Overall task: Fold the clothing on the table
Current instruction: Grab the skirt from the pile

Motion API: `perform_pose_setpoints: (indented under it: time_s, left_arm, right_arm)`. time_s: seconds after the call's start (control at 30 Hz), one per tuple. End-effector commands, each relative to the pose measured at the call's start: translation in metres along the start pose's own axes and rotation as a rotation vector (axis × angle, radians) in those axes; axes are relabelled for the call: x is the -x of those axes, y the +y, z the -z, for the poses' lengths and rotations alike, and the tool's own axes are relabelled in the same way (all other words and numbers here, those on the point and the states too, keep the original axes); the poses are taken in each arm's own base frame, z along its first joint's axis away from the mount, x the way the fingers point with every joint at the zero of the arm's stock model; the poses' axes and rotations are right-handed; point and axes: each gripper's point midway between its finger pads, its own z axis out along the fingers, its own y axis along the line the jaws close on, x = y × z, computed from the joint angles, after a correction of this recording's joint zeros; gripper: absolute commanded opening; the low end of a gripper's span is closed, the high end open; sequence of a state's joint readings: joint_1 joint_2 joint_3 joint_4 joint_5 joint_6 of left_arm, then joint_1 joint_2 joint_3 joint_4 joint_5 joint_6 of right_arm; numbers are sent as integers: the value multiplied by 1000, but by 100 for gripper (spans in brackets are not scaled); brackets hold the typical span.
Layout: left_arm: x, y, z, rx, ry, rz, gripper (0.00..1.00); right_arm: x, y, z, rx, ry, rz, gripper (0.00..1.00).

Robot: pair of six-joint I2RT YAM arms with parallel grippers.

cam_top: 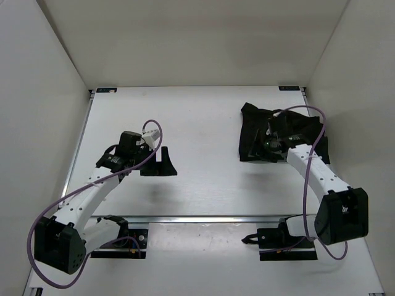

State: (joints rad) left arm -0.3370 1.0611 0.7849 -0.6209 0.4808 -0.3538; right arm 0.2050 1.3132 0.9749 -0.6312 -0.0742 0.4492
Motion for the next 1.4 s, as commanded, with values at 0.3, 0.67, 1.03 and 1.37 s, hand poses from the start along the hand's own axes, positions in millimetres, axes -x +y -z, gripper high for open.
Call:
perform_pose_setpoints:
  time_s: [0.3, 0.67, 1.03, 1.37]
  left_arm:
    - [-9, 8, 9, 27, 0, -102, 98]
    - [-13, 22, 8, 72, 22, -108, 99]
    - [-8, 10, 0, -18, -22, -77, 99]
    - [-6, 11, 1, -45, -22, -36, 0]
  right_arm:
    - [-12, 19, -36, -9, -62, -498, 54]
    - [-12, -6, -84, -106, -82, -832, 54]
    - [27, -24, -92, -80, -163, -846, 0]
    - [-16, 63, -79, 130, -9, -477, 0]
